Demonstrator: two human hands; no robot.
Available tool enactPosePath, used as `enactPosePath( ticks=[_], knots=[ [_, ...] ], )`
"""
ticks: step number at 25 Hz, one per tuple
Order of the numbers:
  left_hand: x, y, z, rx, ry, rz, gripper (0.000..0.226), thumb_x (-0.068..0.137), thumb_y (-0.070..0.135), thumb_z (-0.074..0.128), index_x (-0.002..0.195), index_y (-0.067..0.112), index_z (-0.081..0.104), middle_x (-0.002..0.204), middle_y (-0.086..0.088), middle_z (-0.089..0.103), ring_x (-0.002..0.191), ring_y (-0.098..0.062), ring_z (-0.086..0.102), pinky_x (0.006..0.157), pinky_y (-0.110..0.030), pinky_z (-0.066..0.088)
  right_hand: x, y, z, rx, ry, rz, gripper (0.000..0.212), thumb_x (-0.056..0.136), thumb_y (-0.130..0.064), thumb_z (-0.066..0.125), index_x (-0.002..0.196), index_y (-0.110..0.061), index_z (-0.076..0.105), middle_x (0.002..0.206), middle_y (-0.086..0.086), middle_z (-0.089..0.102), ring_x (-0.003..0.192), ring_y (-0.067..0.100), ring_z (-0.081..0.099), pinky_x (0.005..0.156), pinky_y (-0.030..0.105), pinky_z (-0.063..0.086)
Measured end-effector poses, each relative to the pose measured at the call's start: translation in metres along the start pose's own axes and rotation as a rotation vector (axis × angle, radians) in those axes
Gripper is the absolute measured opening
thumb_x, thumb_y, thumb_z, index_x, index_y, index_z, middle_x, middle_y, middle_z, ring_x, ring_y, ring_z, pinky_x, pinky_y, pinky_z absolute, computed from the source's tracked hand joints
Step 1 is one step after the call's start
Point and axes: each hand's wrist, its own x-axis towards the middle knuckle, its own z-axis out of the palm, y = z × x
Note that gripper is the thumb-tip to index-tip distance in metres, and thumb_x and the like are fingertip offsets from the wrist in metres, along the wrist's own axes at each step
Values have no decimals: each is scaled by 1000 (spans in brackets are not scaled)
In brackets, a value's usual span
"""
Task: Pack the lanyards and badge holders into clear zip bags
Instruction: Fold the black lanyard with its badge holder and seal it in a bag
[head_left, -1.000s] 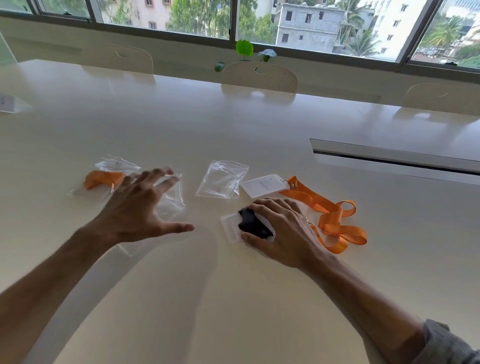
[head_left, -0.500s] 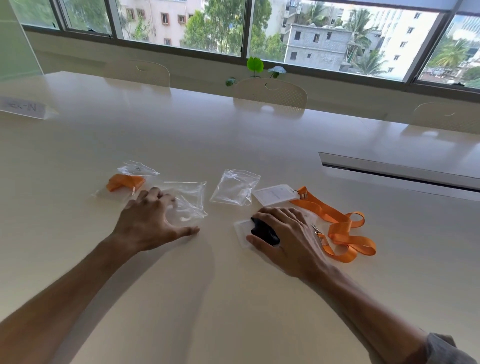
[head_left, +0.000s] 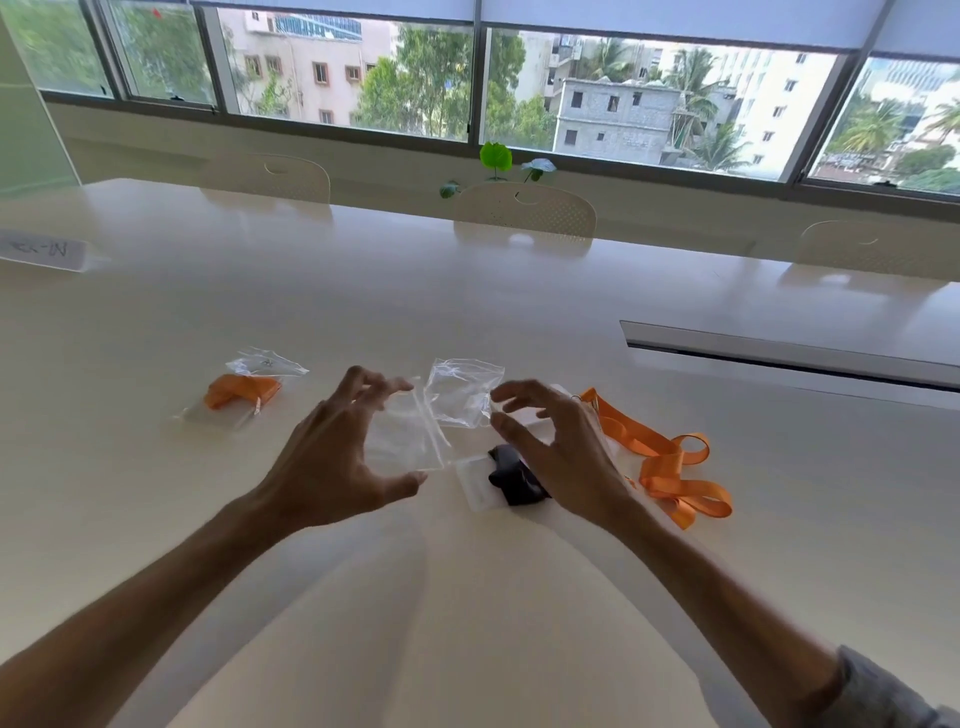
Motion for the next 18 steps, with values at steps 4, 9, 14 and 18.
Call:
enactPosePath(
  ticks=[4, 9, 14, 18],
  knots=[
    [21, 31, -8, -7, 8, 186, 96, 60, 70, 71, 140, 30, 35, 123, 11, 39, 97, -7, 51, 78, -23, 52, 26, -21, -9, 440, -161, 32, 9, 89, -16, 67, 97, -17, 71, 100, 3, 75, 87, 17, 72, 79, 32, 57],
    [51, 47, -16, -2, 35, 303, 101, 62, 64, 73, 145, 28, 29, 130, 3, 42, 102, -11, 52, 84, -32, 55, 40, -25, -35, 579, -156, 4, 16, 93, -9, 60, 100, -5, 74, 102, 11, 75, 78, 25, 72, 63, 24, 52],
    [71, 64, -15, -1, 39, 380, 99, 65, 57, 74, 146, 22, 30, 134, 6, 48, 106, -10, 52, 88, -36, 52, 46, -12, -44, 501, -157, 33, 16, 89, -8, 66, 98, -14, 77, 95, -5, 77, 77, 13, 71, 65, 20, 50],
    [67, 74, -9, 41, 20, 423, 94, 67, 55, 75, 144, 18, 36, 135, 5, 50, 105, -9, 51, 86, -26, 44, 43, -8, -34, 505, -144, 67, 12, 88, -20, 69, 93, -23, 79, 89, -4, 77, 78, 12, 72, 70, 16, 52]
  ],
)
